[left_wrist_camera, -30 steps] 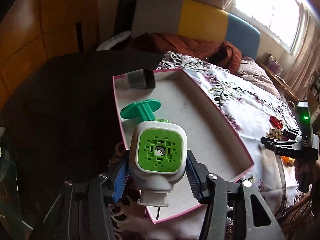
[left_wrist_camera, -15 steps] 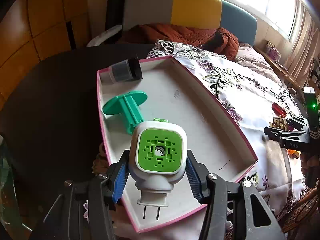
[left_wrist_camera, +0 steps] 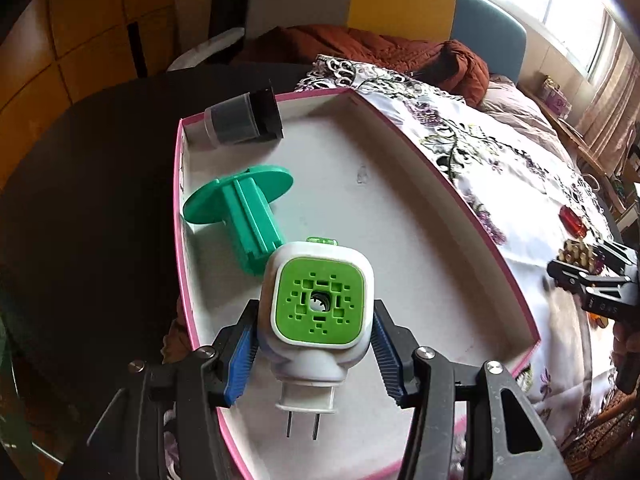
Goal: Organize rigid objects
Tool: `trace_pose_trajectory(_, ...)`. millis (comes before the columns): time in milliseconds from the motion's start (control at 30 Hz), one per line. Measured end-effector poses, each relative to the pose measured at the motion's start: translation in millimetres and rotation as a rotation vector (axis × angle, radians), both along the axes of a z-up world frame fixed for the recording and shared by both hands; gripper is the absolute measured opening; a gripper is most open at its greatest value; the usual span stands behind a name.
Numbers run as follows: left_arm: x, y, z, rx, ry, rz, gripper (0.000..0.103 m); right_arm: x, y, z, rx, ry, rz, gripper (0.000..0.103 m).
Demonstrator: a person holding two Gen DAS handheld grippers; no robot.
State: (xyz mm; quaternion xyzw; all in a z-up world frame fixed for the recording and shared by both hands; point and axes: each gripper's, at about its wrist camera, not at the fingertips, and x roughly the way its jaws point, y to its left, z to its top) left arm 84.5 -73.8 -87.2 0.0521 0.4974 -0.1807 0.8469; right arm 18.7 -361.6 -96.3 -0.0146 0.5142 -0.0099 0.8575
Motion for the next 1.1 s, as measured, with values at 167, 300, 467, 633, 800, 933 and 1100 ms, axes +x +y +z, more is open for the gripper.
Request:
trace_pose_trajectory(167, 9, -4, -2, 0.011, -0.014, 0.004, 0.053, 0, 0, 0, -0.002, 0.0, 0.001, 0.064)
trace_pose_trajectory(300, 22, 0, -4, -0.004, -0.011, 0.034, 0.053, 0, 1, 0, -0.007, 0.0, 0.004, 0.064)
trace_pose_trajectory(467, 33, 6, -2, -0.043, 0.004, 0.04, 0.053, -1, 0, 0, -0.01, 0.0, 0.007, 0.064)
trace_pose_trajectory(633, 25, 15, -3, -0.072, 0.031, 0.035, 0.053, -1, 0, 0, -0.013, 0.0, 0.007, 0.064)
trace_pose_trajectory(800, 14, 13, -2, -0.018, -0.009, 0.021, 0.053, -1, 0, 0, -0.014, 0.0, 0.007, 0.064)
trace_pose_trajectory(933, 21, 8, -2, 0.046, -0.064, 0.026, 0.053, -1, 0, 0, -0.016, -0.001, 0.007, 0.064)
trace_pose_trajectory(1100, 28, 12, 1, 0.043, -0.07, 0.062, 0.053, -1, 0, 0, -0.019, -0.001, 0.005, 0.064)
